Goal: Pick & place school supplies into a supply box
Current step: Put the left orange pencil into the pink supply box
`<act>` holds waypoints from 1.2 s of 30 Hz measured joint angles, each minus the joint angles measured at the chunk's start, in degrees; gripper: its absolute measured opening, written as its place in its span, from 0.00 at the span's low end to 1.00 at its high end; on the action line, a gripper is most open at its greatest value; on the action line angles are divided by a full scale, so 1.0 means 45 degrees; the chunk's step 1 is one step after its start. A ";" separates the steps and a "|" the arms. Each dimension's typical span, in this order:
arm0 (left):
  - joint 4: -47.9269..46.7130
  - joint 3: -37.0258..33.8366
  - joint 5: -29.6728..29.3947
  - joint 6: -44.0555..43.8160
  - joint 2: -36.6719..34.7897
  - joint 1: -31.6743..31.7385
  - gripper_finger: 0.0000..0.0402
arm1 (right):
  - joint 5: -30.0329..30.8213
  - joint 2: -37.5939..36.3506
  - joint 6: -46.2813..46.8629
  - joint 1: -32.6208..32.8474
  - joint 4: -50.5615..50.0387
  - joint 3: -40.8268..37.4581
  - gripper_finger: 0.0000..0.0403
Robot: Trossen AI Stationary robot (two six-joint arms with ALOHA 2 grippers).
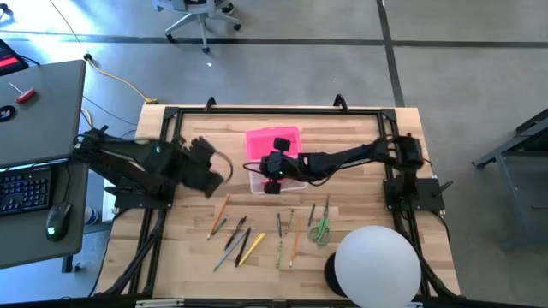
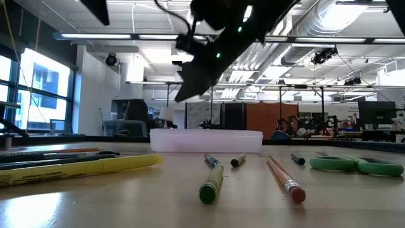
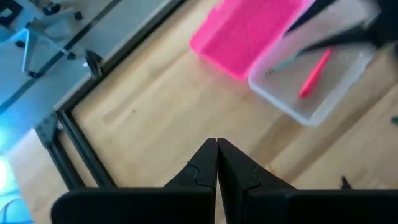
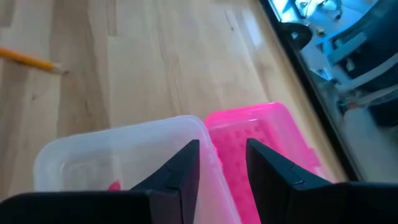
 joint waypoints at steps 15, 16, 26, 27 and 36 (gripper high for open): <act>0.7287 -0.8206 -0.2982 -1.0430 -0.0069 -0.7316 0.11 | -0.0296 -0.5219 0.0468 0.0417 0.1628 -0.3999 0.25; 0.8243 -0.8675 -0.3267 -1.0420 -0.0069 -0.7351 0.11 | -0.0398 -0.5544 0.0635 0.0419 0.2368 -0.4582 0.25; 1.3210 -1.1816 -0.2780 -0.9478 -0.0074 -0.7239 0.11 | -0.1940 -0.7798 0.1238 0.0465 0.8894 -0.9341 0.26; 1.3451 -1.1951 -0.3193 -0.9275 -0.0078 -0.7235 0.11 | -0.1935 -0.7912 0.1292 0.0467 0.9382 -0.9596 0.26; 1.4258 -1.2112 -0.3811 -0.7974 -0.0079 -0.7229 0.11 | -0.1893 -0.8129 0.1279 0.0456 1.0377 -1.0044 0.26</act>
